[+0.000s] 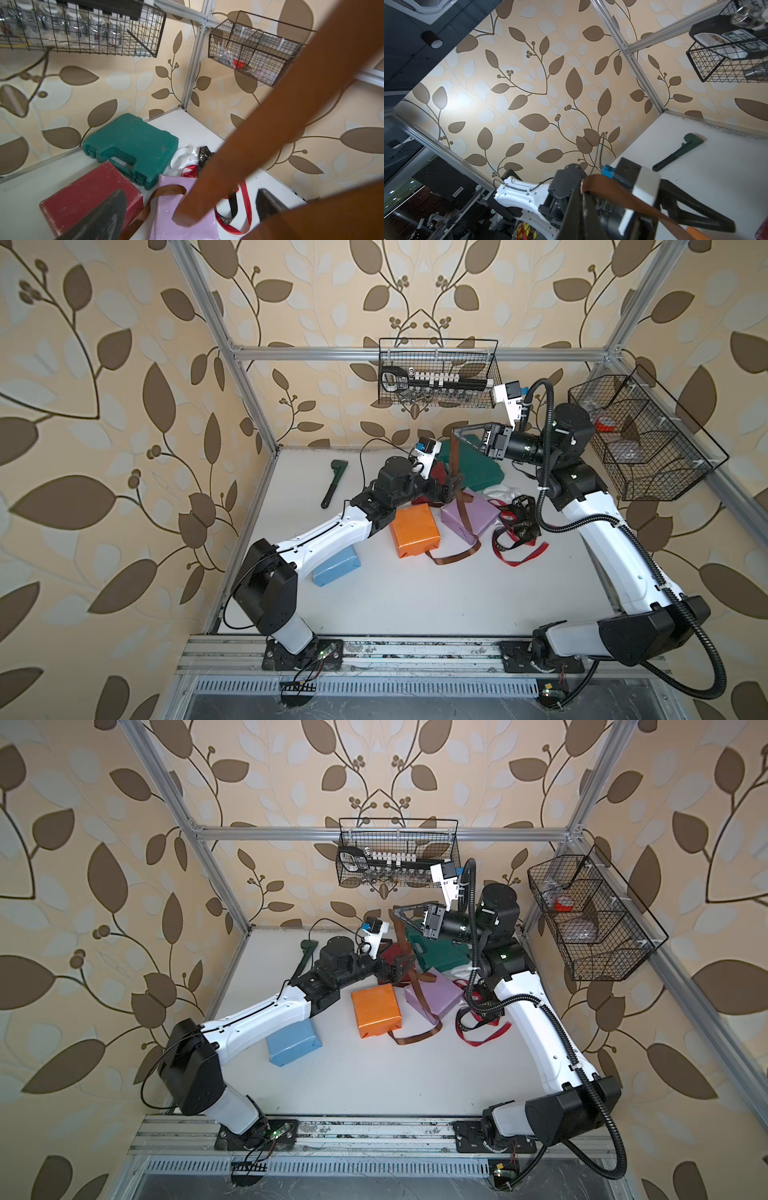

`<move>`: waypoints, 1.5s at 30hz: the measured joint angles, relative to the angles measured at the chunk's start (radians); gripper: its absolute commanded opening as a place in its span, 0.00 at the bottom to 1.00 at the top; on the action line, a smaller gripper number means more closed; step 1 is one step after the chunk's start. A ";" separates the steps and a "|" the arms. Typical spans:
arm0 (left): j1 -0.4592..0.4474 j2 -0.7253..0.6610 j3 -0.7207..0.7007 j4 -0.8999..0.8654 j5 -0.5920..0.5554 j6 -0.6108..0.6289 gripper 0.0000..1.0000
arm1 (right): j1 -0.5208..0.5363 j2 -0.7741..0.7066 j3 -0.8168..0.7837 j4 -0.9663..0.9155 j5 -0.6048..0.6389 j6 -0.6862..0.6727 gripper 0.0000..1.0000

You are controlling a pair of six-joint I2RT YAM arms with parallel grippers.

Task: Untie the ribbon bows on the gift boxes
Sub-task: Place the ribbon at the center of the board.

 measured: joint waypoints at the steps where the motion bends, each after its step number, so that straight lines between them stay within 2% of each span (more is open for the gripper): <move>1: 0.001 0.030 0.026 0.006 -0.006 0.000 0.99 | 0.000 -0.006 0.000 0.012 -0.007 0.013 0.00; 6: 0.023 0.130 0.153 0.013 -0.013 -0.007 0.99 | 0.002 -0.042 0.000 0.042 -0.032 0.035 0.00; 8: 0.048 0.142 0.173 0.017 0.018 -0.026 0.94 | -0.006 -0.059 0.000 0.039 -0.035 0.030 0.00; 11: 0.097 0.136 0.149 0.044 0.075 -0.068 0.90 | -0.054 -0.088 0.000 0.018 -0.032 0.016 0.00; 15: 0.138 0.092 0.037 0.052 0.110 -0.089 0.83 | -0.142 -0.118 -0.004 0.009 -0.022 0.006 0.00; 17: 0.141 0.074 -0.005 0.035 0.117 -0.089 0.73 | -0.167 -0.127 -0.008 0.005 -0.015 0.003 0.00; 19: 0.140 0.061 -0.025 0.014 0.124 -0.085 0.68 | -0.177 -0.129 -0.008 0.002 -0.012 0.003 0.00; 22: 0.146 0.050 -0.032 -0.003 0.143 -0.091 0.50 | -0.189 -0.129 -0.008 -0.006 -0.006 -0.002 0.00; 26: 0.174 0.046 -0.033 -0.006 0.164 -0.103 0.45 | -0.216 -0.136 -0.010 -0.036 0.007 -0.023 0.00; 27: 0.182 0.046 -0.033 -0.007 0.167 -0.104 0.40 | -0.225 -0.138 -0.010 -0.043 0.011 -0.028 0.00; 29: 0.191 0.045 -0.034 -0.018 0.176 -0.108 0.14 | -0.259 -0.143 -0.010 -0.059 0.022 -0.040 0.00; 31: 0.202 0.042 -0.035 -0.040 0.198 -0.105 0.00 | -0.300 -0.149 -0.010 -0.080 0.040 -0.056 0.00; 35: 0.204 0.014 -0.034 -0.125 0.297 -0.094 0.00 | -0.352 -0.158 -0.018 -0.126 0.106 -0.103 0.00; 45: 0.204 -0.172 0.028 -0.400 0.618 -0.003 0.00 | -0.354 -0.106 -0.167 -0.140 0.201 -0.126 0.00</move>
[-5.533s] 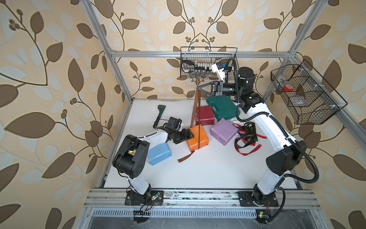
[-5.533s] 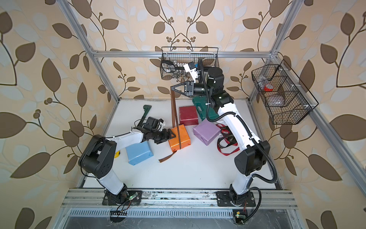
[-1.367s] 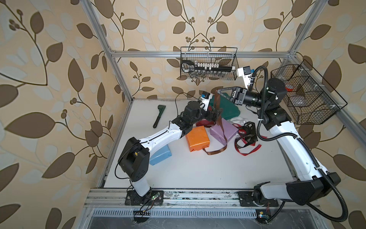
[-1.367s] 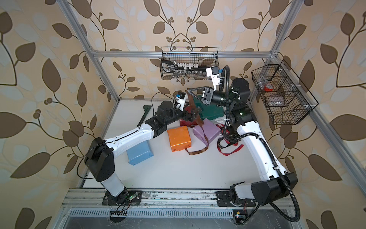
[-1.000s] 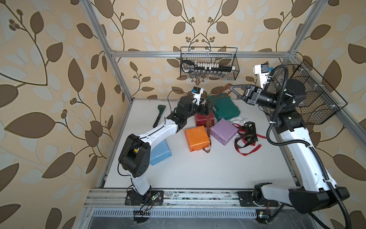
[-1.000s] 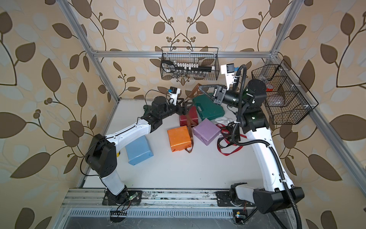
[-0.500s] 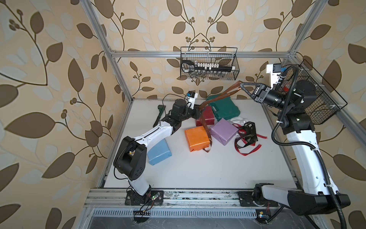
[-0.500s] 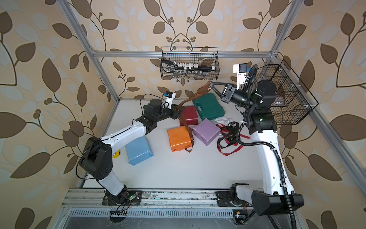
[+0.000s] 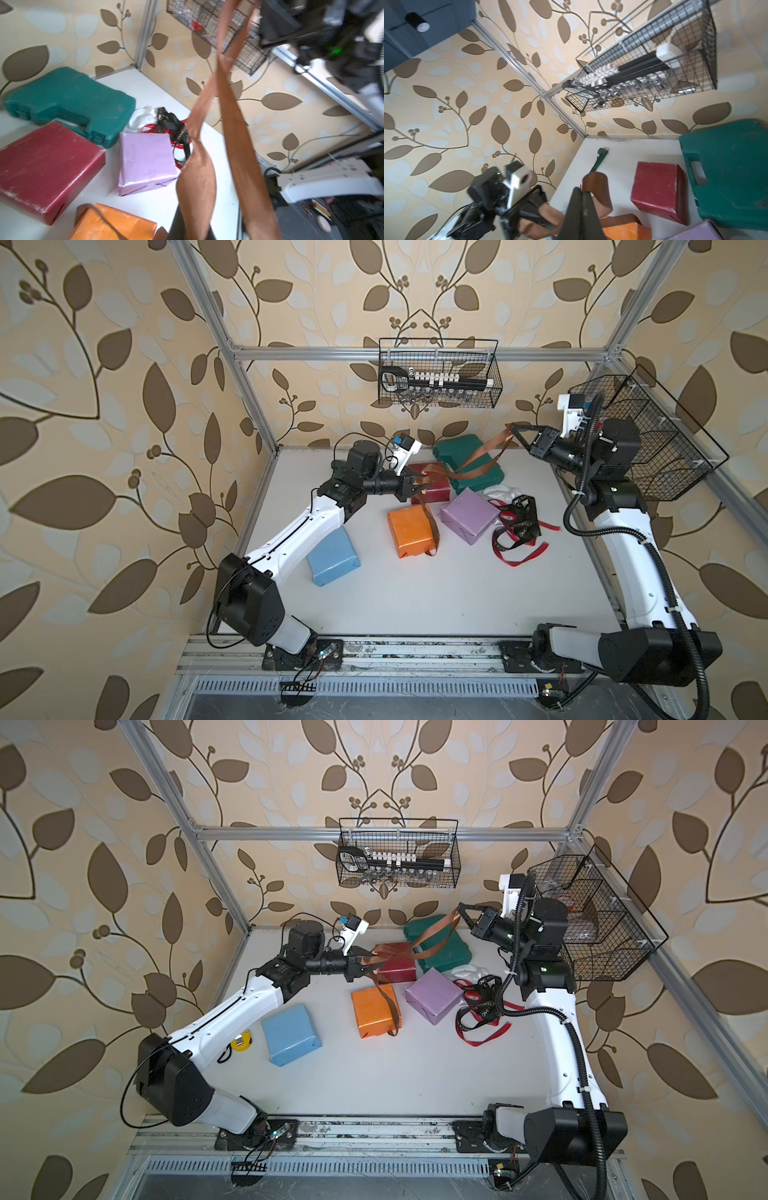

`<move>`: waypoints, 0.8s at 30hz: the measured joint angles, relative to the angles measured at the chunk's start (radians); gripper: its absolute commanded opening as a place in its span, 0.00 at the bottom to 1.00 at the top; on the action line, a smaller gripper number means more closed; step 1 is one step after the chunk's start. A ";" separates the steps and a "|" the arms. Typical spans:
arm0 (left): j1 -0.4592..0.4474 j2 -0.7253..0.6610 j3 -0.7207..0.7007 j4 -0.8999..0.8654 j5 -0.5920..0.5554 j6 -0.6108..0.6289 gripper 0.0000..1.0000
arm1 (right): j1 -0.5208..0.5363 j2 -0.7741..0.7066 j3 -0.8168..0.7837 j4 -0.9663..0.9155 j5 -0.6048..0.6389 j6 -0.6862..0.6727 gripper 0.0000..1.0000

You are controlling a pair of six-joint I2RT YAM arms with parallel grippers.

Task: Untie the ribbon bows on the gift boxes
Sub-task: Place the ribbon at the center of the board.

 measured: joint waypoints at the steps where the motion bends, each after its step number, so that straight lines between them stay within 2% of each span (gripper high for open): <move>1: 0.001 -0.025 -0.001 -0.016 0.026 0.005 0.00 | 0.000 0.006 -0.005 -0.011 0.027 -0.011 0.00; 6: 0.035 -0.092 -0.003 -0.096 0.138 0.043 0.00 | -0.024 0.008 -0.010 -0.045 0.136 -0.051 0.00; 9: 0.061 -0.085 0.008 -0.211 0.179 0.101 0.00 | -0.067 0.008 -0.010 -0.056 0.192 -0.054 0.00; 17: 0.070 0.046 0.158 -0.554 0.246 0.318 0.00 | -0.101 0.070 0.010 -0.115 0.206 -0.058 0.00; 21: 0.069 0.089 0.182 -0.668 0.262 0.396 0.00 | -0.101 0.086 0.007 -0.164 0.235 -0.082 0.00; 24: 0.076 0.104 0.186 -0.695 0.245 0.414 0.00 | -0.101 0.085 -0.017 -0.197 0.304 -0.126 0.00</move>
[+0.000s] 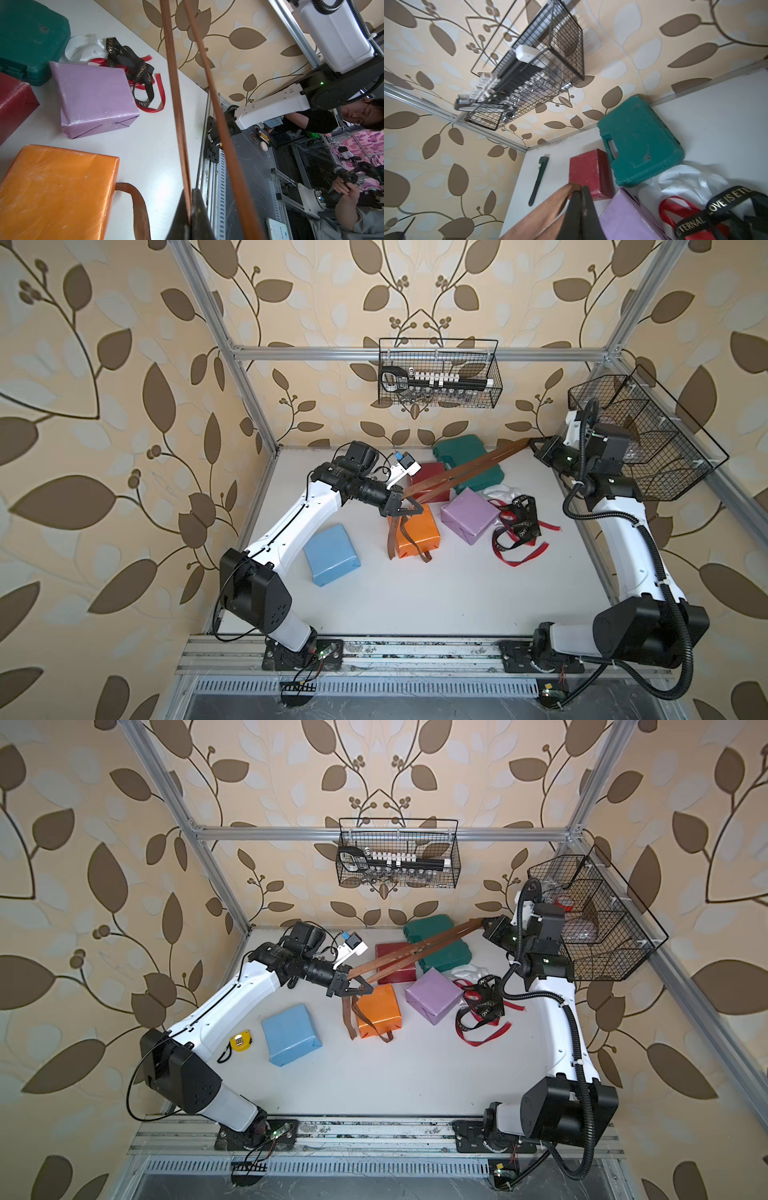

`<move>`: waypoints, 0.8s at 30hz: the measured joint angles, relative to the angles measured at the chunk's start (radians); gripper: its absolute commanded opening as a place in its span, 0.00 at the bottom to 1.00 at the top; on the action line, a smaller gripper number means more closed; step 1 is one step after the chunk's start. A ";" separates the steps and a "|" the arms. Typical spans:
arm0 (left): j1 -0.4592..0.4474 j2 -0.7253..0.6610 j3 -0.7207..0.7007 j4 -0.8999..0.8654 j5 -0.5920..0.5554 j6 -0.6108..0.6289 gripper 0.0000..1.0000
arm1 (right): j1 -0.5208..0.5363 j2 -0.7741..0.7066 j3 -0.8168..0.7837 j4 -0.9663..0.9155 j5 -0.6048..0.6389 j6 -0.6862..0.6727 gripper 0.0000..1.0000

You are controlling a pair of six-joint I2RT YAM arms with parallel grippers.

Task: Untie the ribbon bows on the gift boxes
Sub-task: Place the ribbon at the center of the board.

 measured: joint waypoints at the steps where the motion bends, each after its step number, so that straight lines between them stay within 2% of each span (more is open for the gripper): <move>1: 0.007 0.000 -0.001 0.002 -0.014 -0.005 0.00 | 0.000 -0.001 -0.018 -0.004 0.028 -0.015 0.00; 4: 0.072 -0.021 -0.037 0.048 -0.031 -0.058 0.00 | -0.014 -0.008 -0.106 -0.005 0.146 -0.053 0.00; 8: 0.227 -0.097 -0.159 0.166 -0.072 -0.183 0.00 | -0.045 -0.014 -0.225 -0.012 0.270 -0.085 0.00; 12: 0.306 -0.162 -0.206 0.238 -0.109 -0.257 0.00 | -0.078 -0.014 -0.270 -0.017 0.294 -0.100 0.00; 15: 0.306 -0.180 -0.206 0.279 -0.091 -0.291 0.00 | -0.097 -0.015 -0.275 -0.008 0.247 -0.105 0.00; 18: 0.291 -0.166 -0.199 0.288 -0.055 -0.317 0.00 | -0.081 -0.015 -0.275 0.017 0.121 -0.116 0.13; 22: 0.222 -0.099 -0.136 0.230 -0.040 -0.292 0.00 | 0.063 -0.015 -0.258 0.025 -0.021 -0.171 0.33; 24: 0.167 -0.072 -0.113 0.196 -0.050 -0.262 0.00 | 0.166 -0.016 -0.239 0.035 -0.078 -0.195 0.38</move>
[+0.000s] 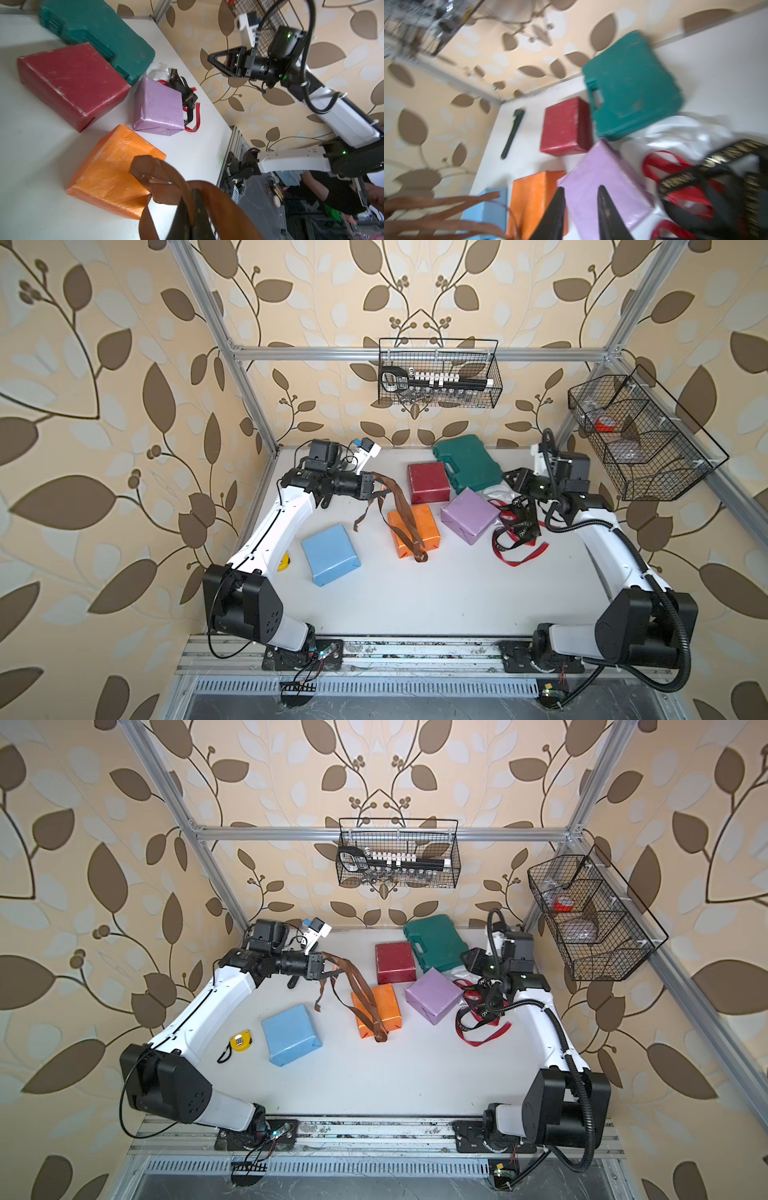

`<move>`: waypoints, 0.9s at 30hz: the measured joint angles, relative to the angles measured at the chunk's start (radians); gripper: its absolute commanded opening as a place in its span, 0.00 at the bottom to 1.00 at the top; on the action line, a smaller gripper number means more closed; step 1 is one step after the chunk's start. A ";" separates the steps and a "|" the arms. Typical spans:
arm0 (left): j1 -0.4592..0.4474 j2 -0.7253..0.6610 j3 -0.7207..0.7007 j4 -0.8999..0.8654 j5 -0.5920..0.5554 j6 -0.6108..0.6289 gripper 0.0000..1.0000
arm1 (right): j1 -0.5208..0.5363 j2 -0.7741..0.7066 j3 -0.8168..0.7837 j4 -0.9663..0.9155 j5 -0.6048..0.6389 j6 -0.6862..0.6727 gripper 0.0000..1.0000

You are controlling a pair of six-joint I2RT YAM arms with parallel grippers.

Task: Untie the ribbon bows on the gift boxes
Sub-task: Place the ribbon at the center of the board.

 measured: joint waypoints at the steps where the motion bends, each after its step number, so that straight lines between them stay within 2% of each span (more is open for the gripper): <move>1: -0.026 0.007 0.003 -0.017 -0.003 0.013 0.00 | 0.050 -0.002 0.012 0.007 -0.028 -0.011 0.40; 5: -0.103 0.010 0.003 -0.076 -0.018 0.061 0.00 | 0.213 -0.026 0.064 0.040 -0.111 -0.054 0.44; 10: -0.148 0.010 0.007 -0.120 -0.023 0.104 0.00 | 0.366 -0.036 0.125 0.094 -0.192 -0.117 0.46; 19: -0.181 0.048 0.034 -0.144 -0.022 0.119 0.00 | 0.537 0.037 0.140 0.111 -0.226 -0.200 0.46; 23: -0.195 0.057 0.035 -0.149 -0.020 0.129 0.00 | 0.567 0.090 0.148 0.100 -0.218 -0.224 0.37; 27: -0.193 0.058 0.035 -0.155 -0.024 0.130 0.00 | 0.579 0.102 0.148 0.093 -0.211 -0.236 0.18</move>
